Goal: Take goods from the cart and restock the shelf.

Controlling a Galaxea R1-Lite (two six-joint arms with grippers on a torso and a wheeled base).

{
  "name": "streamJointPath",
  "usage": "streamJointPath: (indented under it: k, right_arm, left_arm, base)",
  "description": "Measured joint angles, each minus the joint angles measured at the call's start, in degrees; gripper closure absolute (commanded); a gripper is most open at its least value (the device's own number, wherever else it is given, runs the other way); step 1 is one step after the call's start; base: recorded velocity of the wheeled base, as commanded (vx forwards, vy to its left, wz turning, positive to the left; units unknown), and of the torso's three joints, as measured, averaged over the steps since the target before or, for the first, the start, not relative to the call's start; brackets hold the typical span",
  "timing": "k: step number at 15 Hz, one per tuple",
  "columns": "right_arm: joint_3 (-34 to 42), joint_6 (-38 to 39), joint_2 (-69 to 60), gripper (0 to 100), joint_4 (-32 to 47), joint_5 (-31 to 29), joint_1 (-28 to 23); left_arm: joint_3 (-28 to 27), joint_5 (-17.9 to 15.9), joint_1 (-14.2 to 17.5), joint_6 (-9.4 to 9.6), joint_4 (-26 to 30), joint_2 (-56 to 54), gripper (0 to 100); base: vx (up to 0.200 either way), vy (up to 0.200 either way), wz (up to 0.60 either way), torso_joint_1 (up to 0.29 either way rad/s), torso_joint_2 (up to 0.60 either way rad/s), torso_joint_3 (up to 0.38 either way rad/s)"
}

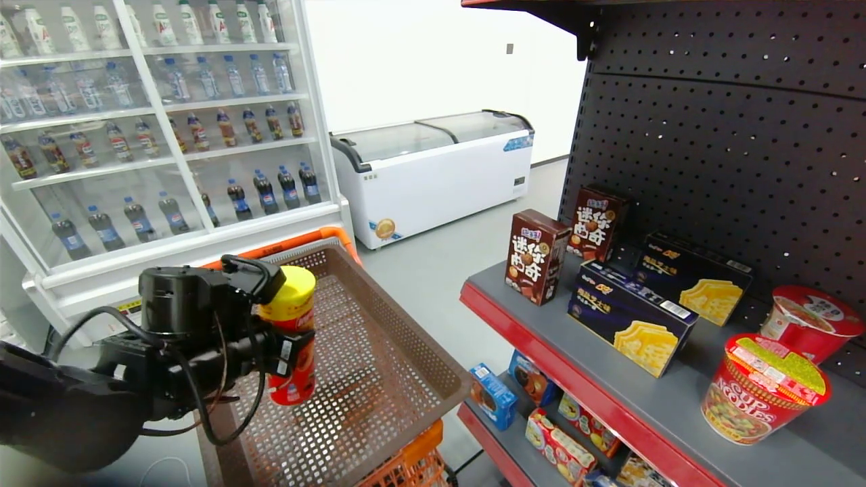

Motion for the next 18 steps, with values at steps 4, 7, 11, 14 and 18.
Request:
streamJointPath:
  k: [4, 7, 11, 14, 18]
  right_arm:
    - [0.0, 0.0, 0.0, 0, 0.0, 0.0, 0.0]
    - [0.0, 0.0, 0.0, 0, 0.0, 0.0, 0.0]
    - [0.0, 0.0, 0.0, 0, 0.0, 0.0, 0.0]
    - [0.0, 0.0, 0.0, 0, 0.0, 0.0, 0.0]
    - [0.0, 0.0, 0.0, 0, 0.0, 0.0, 0.0]
  left_arm:
    - [-1.9, -3.2, 2.0, -2.77, 10.8, -10.9, 100]
    - [-0.1, -3.8, 2.6, -3.95, 14.7, -19.2, 100]
    - [0.9, -4.3, 4.2, -4.35, 28.3, -31.9, 100]
    - [1.6, -5.9, 4.7, -4.39, 35.6, -41.3, 100]
    - [3.2, -7.7, 4.7, -4.57, 36.7, -51.8, 100]
  base:
    - [0.0, 0.0, 0.0, 0.0, 0.0, 0.0]
    - [0.0, 0.0, 0.0, 0.0, 0.0, 0.0]
    - [0.0, 0.0, 0.0, 0.0, 0.0, 0.0]
    - [0.0, 0.0, 0.0, 0.0, 0.0, 0.0]
    - [0.0, 0.0, 0.0, 0.0, 0.0, 0.0]
